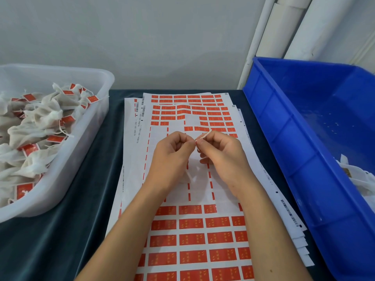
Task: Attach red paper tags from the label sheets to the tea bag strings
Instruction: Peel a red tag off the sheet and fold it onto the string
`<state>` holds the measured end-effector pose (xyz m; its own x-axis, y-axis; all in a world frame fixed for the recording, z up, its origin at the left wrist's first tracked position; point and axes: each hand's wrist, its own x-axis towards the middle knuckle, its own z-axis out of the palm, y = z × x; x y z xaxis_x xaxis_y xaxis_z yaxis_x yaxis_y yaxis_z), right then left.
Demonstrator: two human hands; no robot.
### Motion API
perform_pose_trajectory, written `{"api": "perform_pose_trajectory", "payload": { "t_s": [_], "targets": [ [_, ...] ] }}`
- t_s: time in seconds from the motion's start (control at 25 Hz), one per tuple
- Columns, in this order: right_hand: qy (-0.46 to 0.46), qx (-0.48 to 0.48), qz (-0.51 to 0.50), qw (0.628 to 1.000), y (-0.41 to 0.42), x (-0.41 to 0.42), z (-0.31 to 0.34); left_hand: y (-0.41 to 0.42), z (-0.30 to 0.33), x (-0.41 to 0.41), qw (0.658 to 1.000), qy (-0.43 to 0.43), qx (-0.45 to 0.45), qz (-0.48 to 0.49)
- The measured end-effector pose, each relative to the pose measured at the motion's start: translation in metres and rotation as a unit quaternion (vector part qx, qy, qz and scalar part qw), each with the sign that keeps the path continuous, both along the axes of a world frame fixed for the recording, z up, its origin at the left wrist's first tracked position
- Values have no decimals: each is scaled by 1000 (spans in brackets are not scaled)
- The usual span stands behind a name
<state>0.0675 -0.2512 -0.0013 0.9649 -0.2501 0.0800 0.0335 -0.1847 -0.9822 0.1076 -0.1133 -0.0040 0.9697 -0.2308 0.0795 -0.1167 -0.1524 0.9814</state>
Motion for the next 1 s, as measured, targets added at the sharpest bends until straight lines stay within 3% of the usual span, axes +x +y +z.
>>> {"api": "perform_pose_trajectory", "payload": {
  "t_s": [0.36,0.56,0.84,1.0],
  "targets": [
    [-18,-47,-10,999,-2,0,-2,0,-3,0,1000,-17,5,10],
    [-24,-5,-26,999,-2,0,-2,0,-6,-1,997,-64,37,2],
    [-18,-19,-11,1000,-3,-1,-3,4,-8,-5,994,-90,57,30],
    [-8,-19,-21,1000,-1,-1,-5,15,-10,-13,966,-138,221,3]
  ]
}}
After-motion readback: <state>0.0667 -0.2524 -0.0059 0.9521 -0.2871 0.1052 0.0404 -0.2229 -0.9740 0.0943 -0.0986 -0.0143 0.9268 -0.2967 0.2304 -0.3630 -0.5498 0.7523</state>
